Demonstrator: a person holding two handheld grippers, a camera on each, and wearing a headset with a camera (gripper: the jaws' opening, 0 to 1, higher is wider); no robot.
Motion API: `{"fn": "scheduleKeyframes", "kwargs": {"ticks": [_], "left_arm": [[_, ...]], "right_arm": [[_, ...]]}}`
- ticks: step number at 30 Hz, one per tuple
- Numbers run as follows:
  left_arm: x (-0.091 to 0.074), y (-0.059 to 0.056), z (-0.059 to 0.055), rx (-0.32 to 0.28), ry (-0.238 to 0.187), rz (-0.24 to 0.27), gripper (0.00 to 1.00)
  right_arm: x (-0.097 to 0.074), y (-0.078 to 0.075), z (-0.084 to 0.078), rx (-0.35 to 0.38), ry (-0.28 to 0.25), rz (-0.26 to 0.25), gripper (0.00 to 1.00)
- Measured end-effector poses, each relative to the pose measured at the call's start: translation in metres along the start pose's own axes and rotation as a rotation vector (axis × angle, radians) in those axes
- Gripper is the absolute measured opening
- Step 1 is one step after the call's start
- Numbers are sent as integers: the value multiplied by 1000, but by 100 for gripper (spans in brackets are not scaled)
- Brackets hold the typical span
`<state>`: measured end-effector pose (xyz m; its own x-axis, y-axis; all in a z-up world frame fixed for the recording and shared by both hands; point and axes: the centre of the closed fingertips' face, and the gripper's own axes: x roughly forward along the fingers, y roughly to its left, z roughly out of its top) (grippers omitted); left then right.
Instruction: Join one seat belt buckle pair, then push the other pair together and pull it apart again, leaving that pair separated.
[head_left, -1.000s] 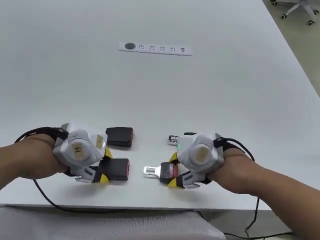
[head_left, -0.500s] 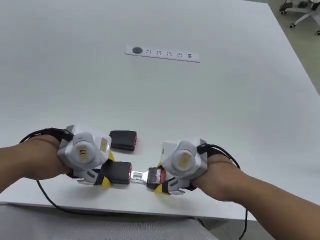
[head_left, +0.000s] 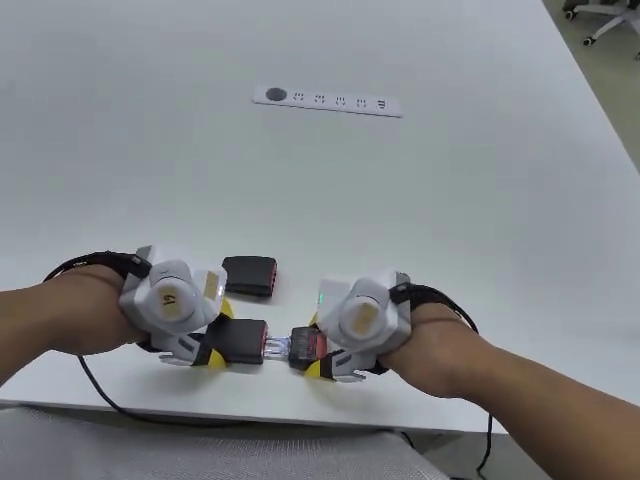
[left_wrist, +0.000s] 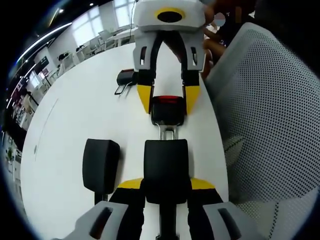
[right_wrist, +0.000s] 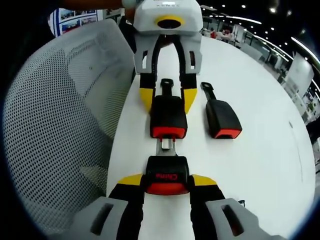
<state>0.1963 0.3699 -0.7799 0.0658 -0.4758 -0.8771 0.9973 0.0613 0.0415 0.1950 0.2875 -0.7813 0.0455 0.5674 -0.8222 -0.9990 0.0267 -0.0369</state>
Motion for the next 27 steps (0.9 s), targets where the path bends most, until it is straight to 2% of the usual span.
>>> {"fn": "scheduleKeyframes", "kwargs": {"ticks": [6, 12, 16, 20, 27], "left_arm": [[1, 0, 0, 8, -1, -4, 33], [1, 0, 0, 11, -15, -10, 33], [2, 1, -1, 13, -4, -20, 33], [2, 3, -3, 0, -19, -25, 33], [2, 1, -1, 6, -21, -25, 33]], "right_arm": [[1, 4, 4, 19, -27, 9, 32], [2, 3, 4, 45, -29, 4, 31], [4, 3, 8, 61, -32, -21, 31], [6, 2, 11, 76, -40, -36, 31], [8, -1, 13, 63, -30, -33, 30]]}}
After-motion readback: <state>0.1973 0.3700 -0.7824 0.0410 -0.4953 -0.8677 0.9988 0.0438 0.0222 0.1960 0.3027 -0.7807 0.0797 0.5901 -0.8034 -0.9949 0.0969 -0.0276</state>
